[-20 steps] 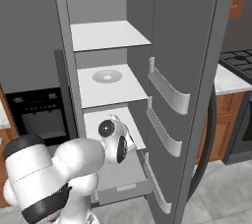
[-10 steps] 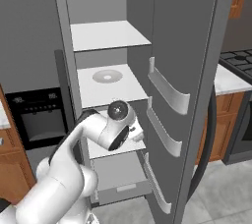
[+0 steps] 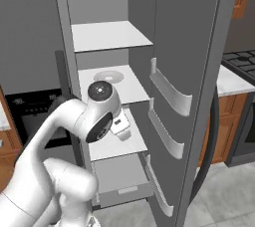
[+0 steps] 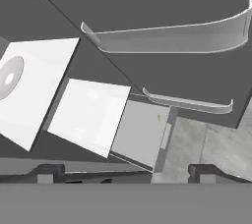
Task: Place the lemon wedge and cucumber inside the fridge drawer. Close the drawer after placing the vegetables.
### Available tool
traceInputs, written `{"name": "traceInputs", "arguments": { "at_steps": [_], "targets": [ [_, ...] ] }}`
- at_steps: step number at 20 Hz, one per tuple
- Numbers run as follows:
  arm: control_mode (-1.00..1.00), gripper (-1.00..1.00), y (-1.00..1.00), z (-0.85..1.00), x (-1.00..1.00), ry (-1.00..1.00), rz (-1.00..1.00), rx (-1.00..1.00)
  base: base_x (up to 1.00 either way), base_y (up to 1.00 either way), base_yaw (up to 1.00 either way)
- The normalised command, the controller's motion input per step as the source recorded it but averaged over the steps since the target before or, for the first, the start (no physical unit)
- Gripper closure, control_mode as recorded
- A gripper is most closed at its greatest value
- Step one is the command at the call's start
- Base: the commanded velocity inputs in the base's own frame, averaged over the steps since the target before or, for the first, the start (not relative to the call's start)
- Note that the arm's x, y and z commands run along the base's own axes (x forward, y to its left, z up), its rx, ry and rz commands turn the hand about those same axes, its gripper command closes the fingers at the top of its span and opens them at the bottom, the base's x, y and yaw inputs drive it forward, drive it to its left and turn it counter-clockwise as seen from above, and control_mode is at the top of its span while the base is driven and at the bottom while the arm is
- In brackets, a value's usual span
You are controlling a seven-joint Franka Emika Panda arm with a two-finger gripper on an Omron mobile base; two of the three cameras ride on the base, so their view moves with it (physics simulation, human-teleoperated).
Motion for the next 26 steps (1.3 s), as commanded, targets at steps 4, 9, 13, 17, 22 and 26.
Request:
{"name": "traceInputs", "arguments": {
  "at_steps": [4,9,13,17,22,26],
  "targets": [
    [-1.00,-1.00,0.96,-0.53,-0.88,0.00,0.00,-0.11,0.00,0.00,0.00],
    [-1.00,-1.00,0.74,-0.33,-0.34,0.05,0.00,-0.07,0.00,0.00,0.00],
    [-1.00,-1.00,0.11,-0.02,0.00,0.03,0.00,-0.02,0.00,0.00,0.00],
    [-1.00,-1.00,0.13,-0.24,-0.23,-0.01,0.00,-0.14,0.00,0.00,0.00],
    [1.00,-1.00,0.00,0.00,0.00,0.00,0.00,0.00,-1.00,0.80,0.04],
    [1.00,-1.00,0.00,0.00,0.00,0.00,0.00,0.00,-0.99,1.00,0.21]
  ]
}}
